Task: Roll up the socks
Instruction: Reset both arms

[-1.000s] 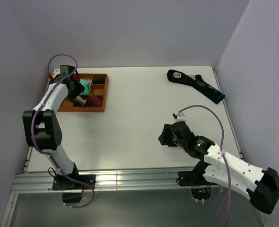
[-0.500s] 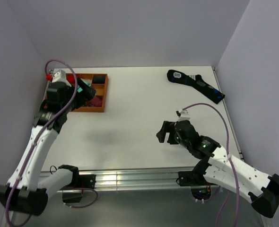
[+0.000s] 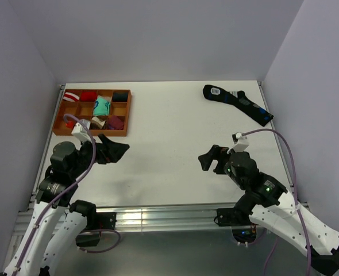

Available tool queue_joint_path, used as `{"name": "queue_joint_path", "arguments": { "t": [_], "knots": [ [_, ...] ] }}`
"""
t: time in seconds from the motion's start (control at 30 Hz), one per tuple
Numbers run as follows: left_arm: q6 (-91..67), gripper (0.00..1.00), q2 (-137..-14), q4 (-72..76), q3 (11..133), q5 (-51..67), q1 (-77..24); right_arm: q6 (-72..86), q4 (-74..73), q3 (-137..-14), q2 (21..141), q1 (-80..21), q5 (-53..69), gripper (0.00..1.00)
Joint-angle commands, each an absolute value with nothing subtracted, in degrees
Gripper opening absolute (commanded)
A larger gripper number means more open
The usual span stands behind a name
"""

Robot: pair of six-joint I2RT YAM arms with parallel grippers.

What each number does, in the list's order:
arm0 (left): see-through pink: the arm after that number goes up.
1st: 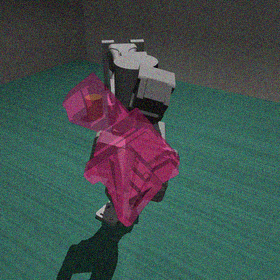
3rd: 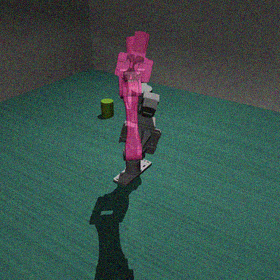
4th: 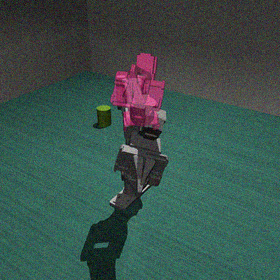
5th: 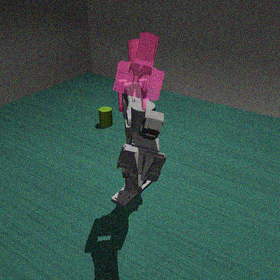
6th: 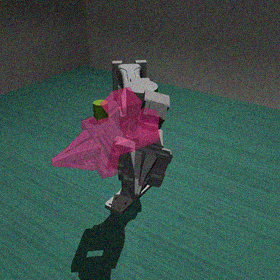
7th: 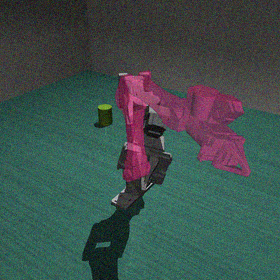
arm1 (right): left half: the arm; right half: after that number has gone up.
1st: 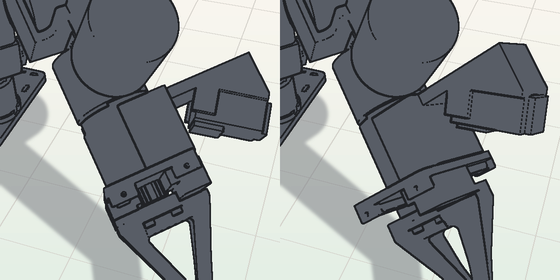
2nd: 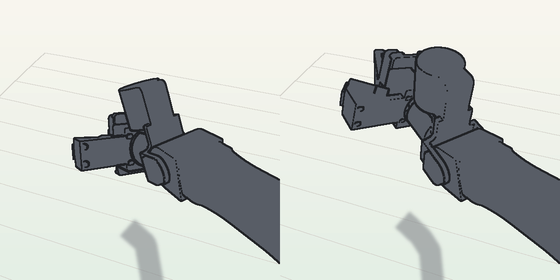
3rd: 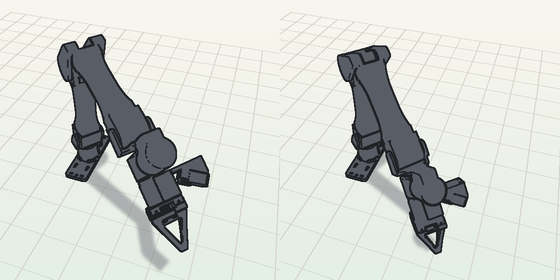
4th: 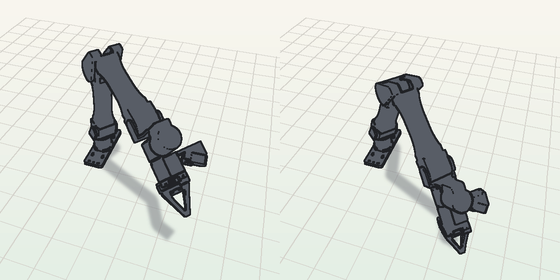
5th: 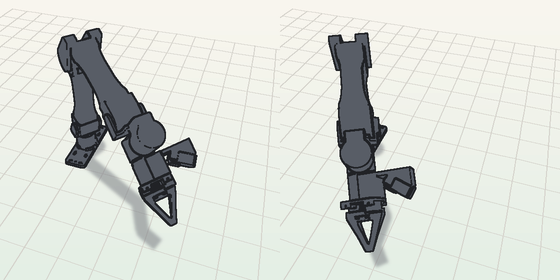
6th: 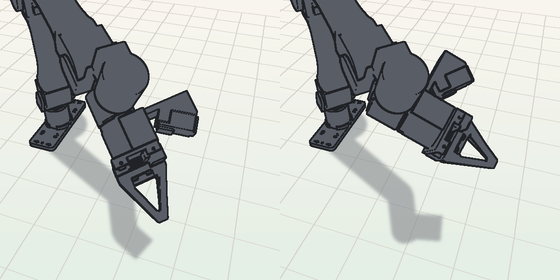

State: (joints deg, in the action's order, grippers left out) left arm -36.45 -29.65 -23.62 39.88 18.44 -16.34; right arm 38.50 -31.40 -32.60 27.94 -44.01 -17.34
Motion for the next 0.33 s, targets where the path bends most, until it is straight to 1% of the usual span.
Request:
{"name": "queue_joint_path", "arguments": {
  "t": [0.0, 0.3],
  "knots": [
    [-34.81, 0.99, -27.07, -19.77, 40.69, 21.63, -17.05, 38.76, -32.25, -35.07, 26.90, -44.30, -20.21, 1.00],
    [-34.45, 0.99, -27.51, -19.78, 40.08, 21.71, -17.31, 39.11, -33.05, -35.60, 25.58, -44.21, -20.74, 1.00]
  ]
}}
